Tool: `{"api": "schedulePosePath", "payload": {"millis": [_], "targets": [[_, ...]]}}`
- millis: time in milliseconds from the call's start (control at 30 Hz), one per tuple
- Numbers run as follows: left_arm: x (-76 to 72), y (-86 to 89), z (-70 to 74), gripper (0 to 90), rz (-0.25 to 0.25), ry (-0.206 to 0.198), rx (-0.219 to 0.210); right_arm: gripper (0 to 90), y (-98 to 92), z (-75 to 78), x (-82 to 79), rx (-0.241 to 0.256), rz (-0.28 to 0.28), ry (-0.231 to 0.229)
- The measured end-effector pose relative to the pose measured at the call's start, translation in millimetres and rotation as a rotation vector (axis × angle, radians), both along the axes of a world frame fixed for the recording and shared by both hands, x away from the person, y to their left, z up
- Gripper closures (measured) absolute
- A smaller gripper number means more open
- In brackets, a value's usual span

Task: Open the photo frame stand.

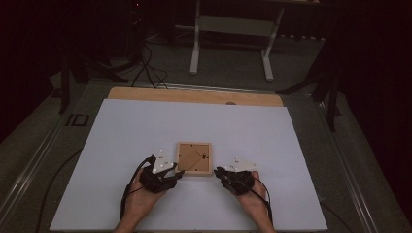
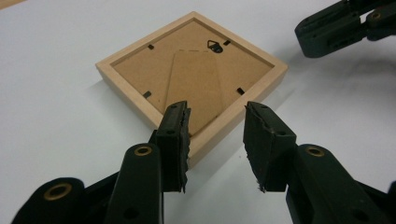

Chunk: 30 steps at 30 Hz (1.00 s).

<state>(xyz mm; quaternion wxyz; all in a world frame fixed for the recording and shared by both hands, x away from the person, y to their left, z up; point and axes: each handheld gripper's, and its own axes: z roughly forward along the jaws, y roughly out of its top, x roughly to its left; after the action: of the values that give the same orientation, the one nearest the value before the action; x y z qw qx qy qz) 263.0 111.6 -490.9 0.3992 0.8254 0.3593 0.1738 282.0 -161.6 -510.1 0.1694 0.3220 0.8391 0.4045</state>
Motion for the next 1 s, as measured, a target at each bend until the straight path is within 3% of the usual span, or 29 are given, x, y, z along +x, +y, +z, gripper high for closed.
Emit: {"api": "schedulePosePath", "payload": {"millis": [300, 400, 600, 1000], "targets": [[14.7, -6.1, -0.7, 56.7, 0.011, 0.012, 0.024, 85.6, 4.5, -1.6, 1.9, 0.008, -0.006, -0.011], [21.1, -11.5, -3.2, 54.8, 0.012, 0.007, 0.052, 88.7, 9.8, -3.3, 3.3, 0.004, 0.007, -0.014], [28.5, -13.7, -5.9, 52.6, 0.012, 0.022, 0.033, 90.0, 19.0, -5.1, 7.9, 0.005, 0.019, -0.012], [38.6, -22.3, -13.3, 49.8, 0.003, 0.059, 0.041, 90.0, 23.6, -6.5, 9.6, 0.000, 0.027, -0.019]]}}
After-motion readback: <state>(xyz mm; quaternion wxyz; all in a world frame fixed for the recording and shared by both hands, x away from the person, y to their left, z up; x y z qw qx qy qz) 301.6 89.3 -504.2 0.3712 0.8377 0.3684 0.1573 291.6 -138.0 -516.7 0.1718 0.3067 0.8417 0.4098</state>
